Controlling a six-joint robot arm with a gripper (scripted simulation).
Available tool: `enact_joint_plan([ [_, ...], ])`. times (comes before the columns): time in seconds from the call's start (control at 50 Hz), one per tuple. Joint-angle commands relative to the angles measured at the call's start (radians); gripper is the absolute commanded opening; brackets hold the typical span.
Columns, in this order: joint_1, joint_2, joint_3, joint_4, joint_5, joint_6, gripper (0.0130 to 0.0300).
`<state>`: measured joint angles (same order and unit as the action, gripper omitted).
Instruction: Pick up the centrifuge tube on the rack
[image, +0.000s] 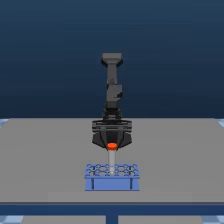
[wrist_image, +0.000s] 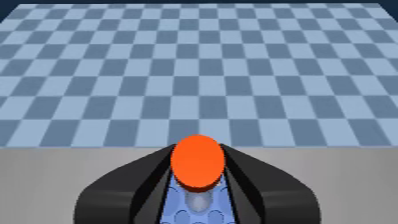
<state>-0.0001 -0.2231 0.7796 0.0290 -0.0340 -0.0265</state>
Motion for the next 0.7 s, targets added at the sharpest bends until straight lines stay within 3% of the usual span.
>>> enact_joint_plan([
  [0.02,0.0,-0.003,-0.003,0.009,0.01,-0.012,0.013],
  [0.7,0.0,-0.013,-0.013,-0.127,0.03,0.124,0.013],
])
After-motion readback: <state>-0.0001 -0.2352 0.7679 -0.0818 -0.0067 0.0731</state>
